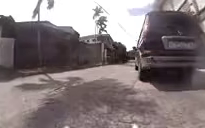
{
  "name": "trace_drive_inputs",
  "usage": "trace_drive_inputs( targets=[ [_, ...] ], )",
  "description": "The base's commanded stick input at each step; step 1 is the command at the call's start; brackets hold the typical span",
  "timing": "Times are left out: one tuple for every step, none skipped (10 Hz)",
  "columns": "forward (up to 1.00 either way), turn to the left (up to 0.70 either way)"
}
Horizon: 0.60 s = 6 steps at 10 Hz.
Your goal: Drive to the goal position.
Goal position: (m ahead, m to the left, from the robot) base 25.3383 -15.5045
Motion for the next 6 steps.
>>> trace_drive_inputs(
  targets=[
    [0.7, 0.0],
    [0.7, 0.0],
    [0.7, 0.0],
    [0.7, 0.0],
    [0.7, 0.0],
    [0.7, 0.0]
  ],
)
